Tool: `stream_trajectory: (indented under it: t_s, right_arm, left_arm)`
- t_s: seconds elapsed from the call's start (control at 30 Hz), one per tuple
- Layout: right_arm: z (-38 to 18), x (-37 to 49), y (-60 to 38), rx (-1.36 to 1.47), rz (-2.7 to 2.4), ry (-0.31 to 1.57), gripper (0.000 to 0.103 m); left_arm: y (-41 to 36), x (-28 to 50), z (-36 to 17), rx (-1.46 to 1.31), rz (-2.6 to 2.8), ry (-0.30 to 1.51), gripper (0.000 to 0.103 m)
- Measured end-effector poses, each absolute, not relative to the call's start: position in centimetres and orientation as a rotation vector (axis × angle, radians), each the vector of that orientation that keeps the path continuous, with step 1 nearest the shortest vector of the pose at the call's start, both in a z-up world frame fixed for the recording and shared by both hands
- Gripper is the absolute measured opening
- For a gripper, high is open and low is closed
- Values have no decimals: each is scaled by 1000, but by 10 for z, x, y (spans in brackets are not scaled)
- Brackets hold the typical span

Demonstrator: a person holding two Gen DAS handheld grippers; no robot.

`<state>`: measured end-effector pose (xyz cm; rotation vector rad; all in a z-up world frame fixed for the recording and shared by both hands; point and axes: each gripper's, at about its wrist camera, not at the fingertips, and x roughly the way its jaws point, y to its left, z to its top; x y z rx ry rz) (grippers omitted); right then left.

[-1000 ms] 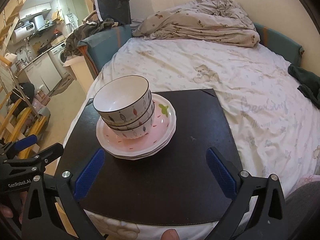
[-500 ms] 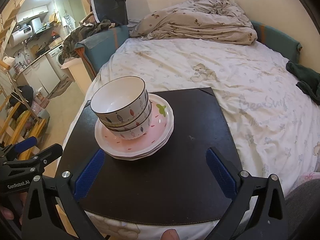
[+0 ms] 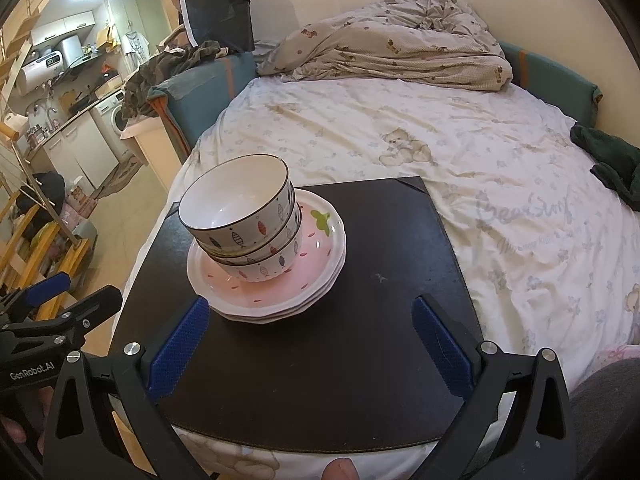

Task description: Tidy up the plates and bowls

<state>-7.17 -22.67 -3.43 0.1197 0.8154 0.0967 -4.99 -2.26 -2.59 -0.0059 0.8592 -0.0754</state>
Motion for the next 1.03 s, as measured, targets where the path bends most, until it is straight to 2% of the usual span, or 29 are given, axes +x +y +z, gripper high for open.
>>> stream_trajectory:
  t_s: [1.03]
  right_arm:
    - [-34, -72, -227, 144, 106, 809, 103]
  left_arm:
    - [-23, -49, -27, -4, -79, 848, 103]
